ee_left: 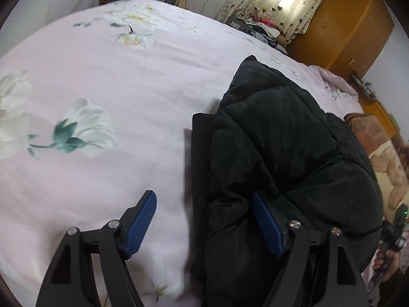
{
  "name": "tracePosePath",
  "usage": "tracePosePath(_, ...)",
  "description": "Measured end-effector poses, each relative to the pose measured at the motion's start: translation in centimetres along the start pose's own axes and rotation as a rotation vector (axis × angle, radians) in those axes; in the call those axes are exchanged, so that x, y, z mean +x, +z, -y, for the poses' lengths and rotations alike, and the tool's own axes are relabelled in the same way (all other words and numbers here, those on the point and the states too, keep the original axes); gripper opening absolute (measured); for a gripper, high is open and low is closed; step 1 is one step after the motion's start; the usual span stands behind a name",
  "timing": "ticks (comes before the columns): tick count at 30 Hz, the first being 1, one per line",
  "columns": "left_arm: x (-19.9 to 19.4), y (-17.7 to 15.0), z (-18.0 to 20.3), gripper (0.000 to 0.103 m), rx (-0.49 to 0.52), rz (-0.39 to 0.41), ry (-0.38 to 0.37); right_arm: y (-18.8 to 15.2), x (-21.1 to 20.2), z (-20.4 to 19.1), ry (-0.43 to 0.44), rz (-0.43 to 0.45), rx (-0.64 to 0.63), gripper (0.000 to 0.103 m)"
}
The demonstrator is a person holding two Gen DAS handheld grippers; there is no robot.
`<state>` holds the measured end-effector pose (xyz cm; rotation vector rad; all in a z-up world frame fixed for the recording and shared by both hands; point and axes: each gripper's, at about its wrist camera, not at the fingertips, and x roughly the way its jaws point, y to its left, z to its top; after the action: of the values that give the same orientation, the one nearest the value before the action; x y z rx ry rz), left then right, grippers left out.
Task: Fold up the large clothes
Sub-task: 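Lift the other side edge with both tools and fold it over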
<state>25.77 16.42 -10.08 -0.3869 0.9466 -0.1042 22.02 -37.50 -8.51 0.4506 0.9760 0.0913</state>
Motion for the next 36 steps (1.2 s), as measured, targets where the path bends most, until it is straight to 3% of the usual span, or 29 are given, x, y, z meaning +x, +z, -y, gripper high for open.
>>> tracePosePath(6,0.3,1.1,0.6,0.078,0.008,-0.005,-0.050,1.3,1.1,0.5,0.059,-0.036,0.039,0.067)
tracePosePath(13,2.1,0.4,-0.4,0.079,-0.048,-0.036,-0.153,0.7,1.6,1.3,0.118,-0.052,0.073,0.067)
tracePosePath(18,3.1,1.3,0.7,0.079,-0.011,-0.040,-0.141,1.6,2.8,1.5,0.119,-0.053,0.087,0.069)
tracePosePath(20,3.1,1.2,0.9,0.073,-0.010,-0.040,-0.139,1.7,3.0,1.3,0.117,-0.058,0.084,0.067)
tracePosePath(25,2.1,0.1,1.8,0.063,0.030,-0.015,-0.099,1.0,2.1,-0.1,0.114,-0.051,0.048,0.051)
tracePosePath(33,2.8,0.8,2.5,0.060,0.031,-0.028,-0.058,2.2,3.4,-0.2,0.088,-0.065,0.034,0.050)
tracePosePath(36,2.6,1.1,3.7,0.048,0.048,-0.033,-0.046,2.3,3.1,-0.5,0.083,-0.066,0.033,0.040)
